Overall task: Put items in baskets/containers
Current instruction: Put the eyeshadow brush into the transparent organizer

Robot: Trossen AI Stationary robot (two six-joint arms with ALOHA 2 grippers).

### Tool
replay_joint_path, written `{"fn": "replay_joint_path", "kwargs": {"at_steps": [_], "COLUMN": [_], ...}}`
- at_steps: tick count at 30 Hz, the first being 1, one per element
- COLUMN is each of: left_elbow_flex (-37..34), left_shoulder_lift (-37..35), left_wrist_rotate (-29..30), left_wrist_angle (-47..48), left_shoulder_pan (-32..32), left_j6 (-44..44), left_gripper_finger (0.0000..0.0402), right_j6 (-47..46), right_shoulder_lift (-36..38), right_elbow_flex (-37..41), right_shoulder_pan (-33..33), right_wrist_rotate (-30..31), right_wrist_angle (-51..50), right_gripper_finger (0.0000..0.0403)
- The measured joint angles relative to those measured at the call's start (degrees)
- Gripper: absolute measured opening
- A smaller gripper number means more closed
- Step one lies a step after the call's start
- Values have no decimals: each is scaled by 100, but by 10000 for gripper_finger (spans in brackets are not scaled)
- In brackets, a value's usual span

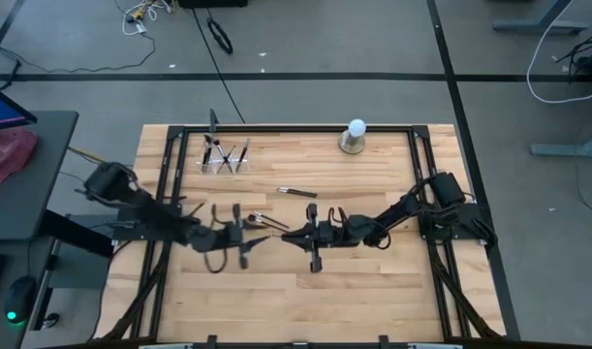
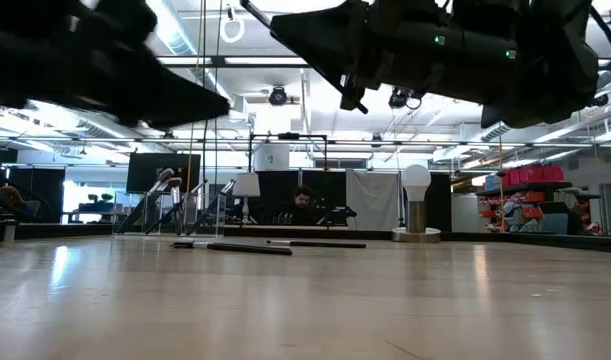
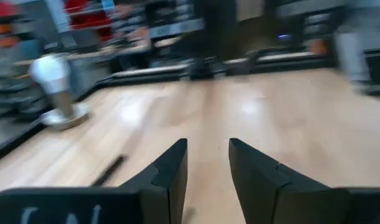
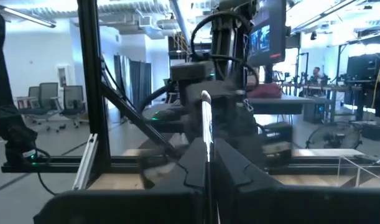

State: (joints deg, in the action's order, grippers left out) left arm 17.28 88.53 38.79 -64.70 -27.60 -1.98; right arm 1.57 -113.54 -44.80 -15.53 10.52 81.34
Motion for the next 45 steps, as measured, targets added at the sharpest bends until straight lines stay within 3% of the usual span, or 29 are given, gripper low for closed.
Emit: {"fn": "replay_joint_path", "kwargs": {"at_steps": [4,7,15,19,25,28,45], "left_elbow_flex": [304,287,-81,-88,-85,-60,470], "left_shoulder_lift": [269,184,63,65,65,65,68], "left_wrist_rotate": [319,-147,-1188,-1638,-1965,-2404,-2705], "left_wrist_angle": [36,53,-653,-1119,-2008,-2220,-1353], "left_shoulder_pan": [459,613,709,758,760,757,794], "left_j6": [-41,-165,-529,-1000,-1400,-1412,-1373], "left_gripper_finger": [125,142,265,294,278,261,158], "right_j6": [4,6,-2,-57,-111,-111,-210], "right_shoulder_lift": [0,0,0,0,0,2,0], "right_elbow_flex": [5,18,64,64,62,62,60], "right_shoulder_pan": [-54,-88,-44,51,120,110,105], "right_wrist_rotate": [109,107,400,356,-59,-111,-412], "right_wrist_angle": [-14,-42,-50,-44,10,15,15], "right_gripper_finger": [9,9,10,10,10,10,10]}}
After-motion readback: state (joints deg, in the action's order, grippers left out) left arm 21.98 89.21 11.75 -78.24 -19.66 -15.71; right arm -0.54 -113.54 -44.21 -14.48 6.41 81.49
